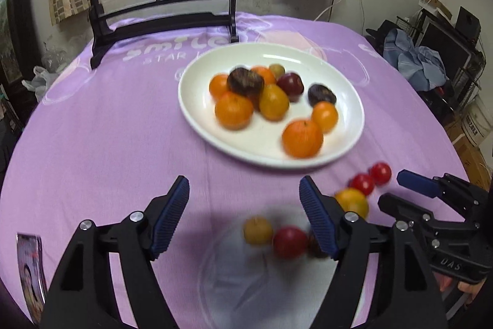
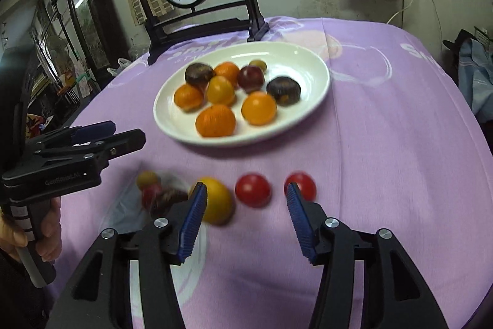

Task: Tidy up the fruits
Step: 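Grasp a dark brown spiky fruit with the right gripper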

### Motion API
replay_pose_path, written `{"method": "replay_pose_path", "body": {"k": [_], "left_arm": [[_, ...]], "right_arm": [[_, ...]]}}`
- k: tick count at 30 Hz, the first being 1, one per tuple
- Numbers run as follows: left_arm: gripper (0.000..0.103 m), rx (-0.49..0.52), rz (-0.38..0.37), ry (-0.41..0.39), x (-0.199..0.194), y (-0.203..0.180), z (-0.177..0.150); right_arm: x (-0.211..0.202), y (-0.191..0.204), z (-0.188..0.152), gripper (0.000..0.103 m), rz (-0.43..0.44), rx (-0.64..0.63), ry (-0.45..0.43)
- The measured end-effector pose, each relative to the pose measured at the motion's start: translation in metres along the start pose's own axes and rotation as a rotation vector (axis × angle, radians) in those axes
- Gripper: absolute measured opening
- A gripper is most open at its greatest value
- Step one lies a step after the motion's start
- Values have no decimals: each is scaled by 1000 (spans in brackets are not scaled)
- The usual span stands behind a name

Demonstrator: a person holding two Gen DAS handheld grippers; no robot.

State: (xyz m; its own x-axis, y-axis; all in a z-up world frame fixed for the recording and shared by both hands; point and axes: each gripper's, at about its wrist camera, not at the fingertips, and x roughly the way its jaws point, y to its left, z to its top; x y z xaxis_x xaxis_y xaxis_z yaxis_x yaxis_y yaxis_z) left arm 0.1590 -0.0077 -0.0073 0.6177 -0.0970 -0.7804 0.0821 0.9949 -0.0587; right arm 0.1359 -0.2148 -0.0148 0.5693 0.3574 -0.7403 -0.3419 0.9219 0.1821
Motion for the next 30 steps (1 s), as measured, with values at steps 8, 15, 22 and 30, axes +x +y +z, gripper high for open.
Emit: {"method": "replay_pose_path", "body": {"k": [8, 15, 22, 30], "left_arm": [[73, 7, -12, 29, -6, 4, -36], [73, -28, -11, 17, -4, 23, -38], [73, -101, -13, 16, 2, 51, -37], [78, -229, -10, 13, -3, 77, -35]], "right_arm": [[-4, 18, -33, 60, -5, -26, 50], [4, 49, -50, 60, 16, -109, 106], [21, 72, -45, 62, -10, -154, 112], [42, 83, -25, 60, -3, -179, 113]]}}
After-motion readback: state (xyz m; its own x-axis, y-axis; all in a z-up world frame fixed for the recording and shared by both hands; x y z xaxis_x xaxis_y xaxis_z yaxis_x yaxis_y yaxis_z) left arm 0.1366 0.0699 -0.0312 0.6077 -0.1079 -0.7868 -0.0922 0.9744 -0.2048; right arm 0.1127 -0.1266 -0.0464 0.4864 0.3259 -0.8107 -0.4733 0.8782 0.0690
